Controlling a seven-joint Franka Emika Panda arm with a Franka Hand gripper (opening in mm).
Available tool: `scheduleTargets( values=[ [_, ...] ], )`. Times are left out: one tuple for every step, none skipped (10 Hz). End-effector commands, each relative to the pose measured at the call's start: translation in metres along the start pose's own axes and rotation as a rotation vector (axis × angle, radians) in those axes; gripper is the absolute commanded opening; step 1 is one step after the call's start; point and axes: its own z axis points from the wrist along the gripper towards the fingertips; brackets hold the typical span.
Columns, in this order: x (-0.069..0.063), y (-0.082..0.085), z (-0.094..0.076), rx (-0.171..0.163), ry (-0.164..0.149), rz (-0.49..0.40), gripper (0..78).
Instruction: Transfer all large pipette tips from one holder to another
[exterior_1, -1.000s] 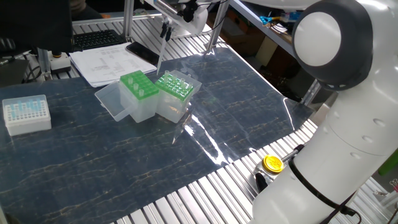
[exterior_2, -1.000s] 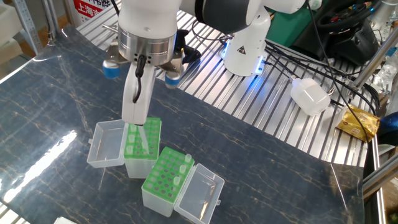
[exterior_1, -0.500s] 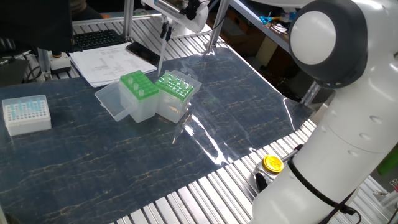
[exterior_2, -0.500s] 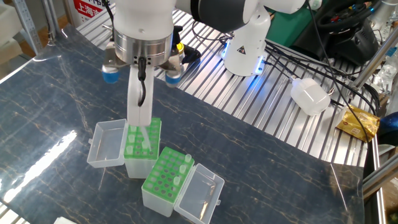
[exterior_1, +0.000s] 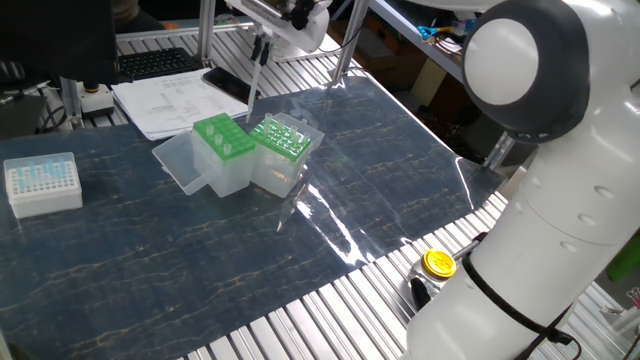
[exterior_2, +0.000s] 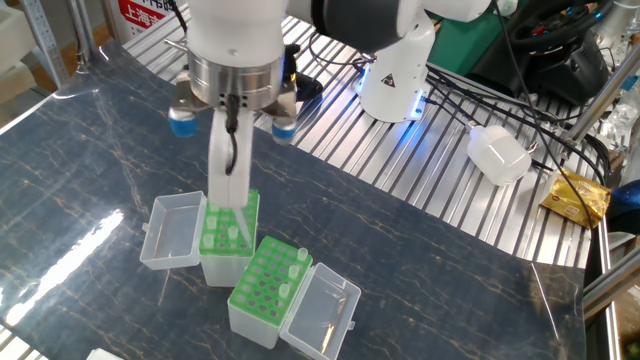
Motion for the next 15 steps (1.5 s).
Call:
scheduleTargets(
  values=[
    [0.015,0.025,-0.006,-0.008,-0.01,0.06,1.1],
    [0.018,0.033,-0.007,-0.011,-0.018,0.071,1.1],
    [0.019,0.036,-0.008,-0.011,-0.023,0.078,1.1],
    [0.023,0.044,-0.008,-0.026,-0.027,0.09,1.1],
    [0.027,0.049,-0.005,-0.035,-0.039,0.105,1.1],
    [0.03,0.052,-0.003,-0.037,-0.051,0.111,1.1],
    [0.035,0.057,0.0,-0.04,-0.055,0.121,1.1],
    [0.037,0.06,0.001,-0.045,-0.051,0.126,1.1],
    [0.039,0.063,0.003,-0.05,-0.054,0.135,1.1],
    [0.045,0.067,0.006,-0.055,-0.064,0.145,1.1],
    [0.046,0.068,0.007,-0.054,-0.07,0.146,1.1],
    [0.047,0.07,0.009,-0.057,-0.071,0.156,1.1],
    [0.047,0.071,0.01,-0.058,-0.067,0.163,1.1],
    [0.047,0.072,0.01,-0.059,-0.063,0.171,1.1],
    [0.047,0.072,0.011,-0.058,-0.064,0.176,1.1]
  ],
)
